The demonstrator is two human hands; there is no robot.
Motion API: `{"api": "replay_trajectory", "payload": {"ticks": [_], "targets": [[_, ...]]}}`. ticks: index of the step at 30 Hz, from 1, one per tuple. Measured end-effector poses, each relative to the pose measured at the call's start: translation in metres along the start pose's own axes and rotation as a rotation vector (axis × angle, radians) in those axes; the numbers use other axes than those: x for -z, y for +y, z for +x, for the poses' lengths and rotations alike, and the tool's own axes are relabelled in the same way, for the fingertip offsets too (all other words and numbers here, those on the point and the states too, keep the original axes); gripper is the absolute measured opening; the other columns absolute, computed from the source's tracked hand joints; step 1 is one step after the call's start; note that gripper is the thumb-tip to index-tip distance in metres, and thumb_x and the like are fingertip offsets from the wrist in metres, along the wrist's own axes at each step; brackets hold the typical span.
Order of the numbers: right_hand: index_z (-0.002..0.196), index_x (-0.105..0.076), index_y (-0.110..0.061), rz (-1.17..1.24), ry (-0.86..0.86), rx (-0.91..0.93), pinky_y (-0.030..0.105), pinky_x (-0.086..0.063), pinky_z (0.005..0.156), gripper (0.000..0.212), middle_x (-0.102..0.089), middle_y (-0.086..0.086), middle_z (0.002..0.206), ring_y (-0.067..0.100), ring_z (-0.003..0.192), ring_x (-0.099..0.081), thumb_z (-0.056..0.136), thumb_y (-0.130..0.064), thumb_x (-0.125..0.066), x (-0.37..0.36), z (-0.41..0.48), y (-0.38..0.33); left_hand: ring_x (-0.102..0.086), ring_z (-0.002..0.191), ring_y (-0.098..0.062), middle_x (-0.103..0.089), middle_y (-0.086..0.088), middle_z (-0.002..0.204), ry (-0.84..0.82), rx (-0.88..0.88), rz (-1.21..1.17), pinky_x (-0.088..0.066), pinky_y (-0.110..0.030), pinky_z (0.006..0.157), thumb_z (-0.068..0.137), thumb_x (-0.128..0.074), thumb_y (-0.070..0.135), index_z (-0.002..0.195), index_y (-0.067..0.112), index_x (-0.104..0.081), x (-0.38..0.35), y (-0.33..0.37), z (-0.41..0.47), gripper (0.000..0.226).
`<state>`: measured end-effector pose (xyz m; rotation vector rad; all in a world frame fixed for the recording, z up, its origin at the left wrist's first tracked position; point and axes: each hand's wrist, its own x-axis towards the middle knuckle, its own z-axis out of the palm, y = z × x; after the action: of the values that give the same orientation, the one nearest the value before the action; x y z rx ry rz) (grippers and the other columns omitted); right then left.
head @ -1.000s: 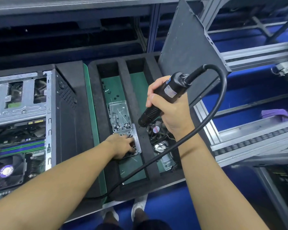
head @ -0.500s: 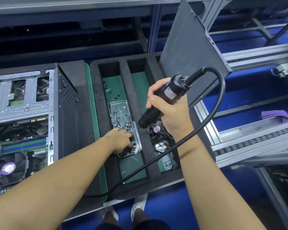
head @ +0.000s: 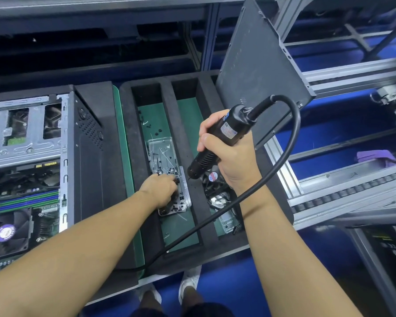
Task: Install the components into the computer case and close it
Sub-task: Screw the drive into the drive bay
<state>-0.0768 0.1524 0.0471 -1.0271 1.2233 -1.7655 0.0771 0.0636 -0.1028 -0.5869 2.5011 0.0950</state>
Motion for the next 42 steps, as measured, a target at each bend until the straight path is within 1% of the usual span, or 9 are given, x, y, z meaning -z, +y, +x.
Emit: {"api": "replay_trajectory", "payload": {"ticks": [6,9,14,22,25,29,34,37,42], "targets": [[0.087,-0.065,-0.020,-0.002,0.006,-0.011,0.036,-0.053,0.070,0.026,-0.064,0.003,0.080,0.026,0.065,-0.059,0.078,0.004,-0.063,0.007,-0.002,0.003,-0.064,0.101,-0.021,-0.065,0.005,0.108,-0.002,0.181,-0.107,-0.038,-0.030,0.076,0.088,-0.067,0.032,0.103,0.026,-0.068,-0.004,0.007,0.012,0.016],[0.088,-0.065,-0.020,0.008,0.000,-0.008,0.038,-0.053,0.070,0.026,-0.064,0.004,0.081,0.026,0.065,-0.058,0.078,0.004,-0.063,0.012,-0.003,0.004,-0.065,0.094,-0.020,-0.069,0.006,0.099,0.019,0.256,-0.083,-0.037,-0.032,0.078,0.086,-0.067,0.024,0.093,0.026,-0.065,-0.008,0.013,0.016,0.008],[0.088,-0.065,-0.020,0.002,0.013,-0.011,0.037,-0.053,0.069,0.026,-0.064,0.003,0.080,0.025,0.064,-0.059,0.080,0.004,-0.063,0.016,-0.002,0.006,-0.064,0.087,-0.021,-0.068,0.006,0.091,0.049,0.256,-0.016,-0.040,-0.032,0.078,0.086,-0.066,0.020,0.080,0.027,-0.052,-0.014,0.013,0.015,0.017],[0.089,-0.065,-0.026,-0.025,-0.015,-0.004,0.037,-0.053,0.071,0.031,-0.065,0.000,0.080,0.024,0.066,-0.060,0.080,0.004,-0.063,0.011,0.003,0.007,-0.064,0.094,-0.023,-0.066,0.004,0.099,0.081,0.175,-0.035,-0.036,-0.034,0.075,0.088,-0.060,0.025,0.094,0.023,-0.064,-0.015,0.012,0.016,0.008],[0.089,-0.065,-0.023,-0.018,-0.011,-0.013,0.036,-0.053,0.071,0.028,-0.065,0.001,0.080,0.024,0.065,-0.060,0.080,0.004,-0.063,0.010,0.005,0.003,-0.062,0.094,-0.024,-0.060,0.002,0.101,0.103,0.139,-0.361,-0.048,-0.035,0.077,0.087,-0.061,0.027,0.098,0.019,-0.064,-0.004,0.003,0.016,0.014],[0.085,-0.066,-0.024,0.016,0.005,0.014,0.036,-0.051,0.071,0.028,-0.064,0.004,0.078,0.027,0.065,-0.058,0.078,0.003,-0.063,-0.002,0.012,-0.011,-0.067,0.071,-0.019,-0.072,-0.004,0.077,0.150,0.216,-1.073,-0.056,-0.032,0.070,0.081,-0.068,0.007,0.076,0.009,-0.063,0.031,-0.025,0.008,0.007],[0.085,-0.065,-0.021,0.071,-0.003,0.099,0.038,-0.049,0.068,0.026,-0.061,0.008,0.075,0.030,0.065,-0.053,0.077,0.004,-0.061,-0.027,0.029,-0.038,-0.068,0.071,-0.020,-0.069,-0.015,0.080,0.156,0.217,-1.968,-0.060,-0.028,0.070,0.089,-0.063,-0.006,0.095,0.001,-0.061,0.076,-0.058,-0.023,0.010],[0.086,-0.065,-0.020,0.080,-0.012,0.165,0.040,-0.048,0.068,0.024,-0.060,0.010,0.076,0.032,0.065,-0.053,0.077,0.002,-0.063,-0.051,0.038,-0.056,-0.070,0.081,-0.015,-0.072,-0.012,0.088,0.202,0.110,-2.201,-0.059,-0.025,0.076,0.090,-0.064,-0.003,0.111,0.001,-0.065,0.100,-0.081,-0.051,0.022],[0.086,-0.065,-0.023,0.093,-0.060,0.291,0.051,-0.047,0.070,0.025,-0.061,0.008,0.078,0.035,0.067,-0.052,0.077,0.000,-0.064,-0.101,0.050,-0.085,-0.069,0.080,-0.013,-0.069,-0.010,0.085,0.306,-0.020,-2.284,-0.059,-0.030,0.083,0.096,-0.053,-0.003,0.120,-0.001,-0.059,0.113,-0.105,-0.099,0.025]]}}
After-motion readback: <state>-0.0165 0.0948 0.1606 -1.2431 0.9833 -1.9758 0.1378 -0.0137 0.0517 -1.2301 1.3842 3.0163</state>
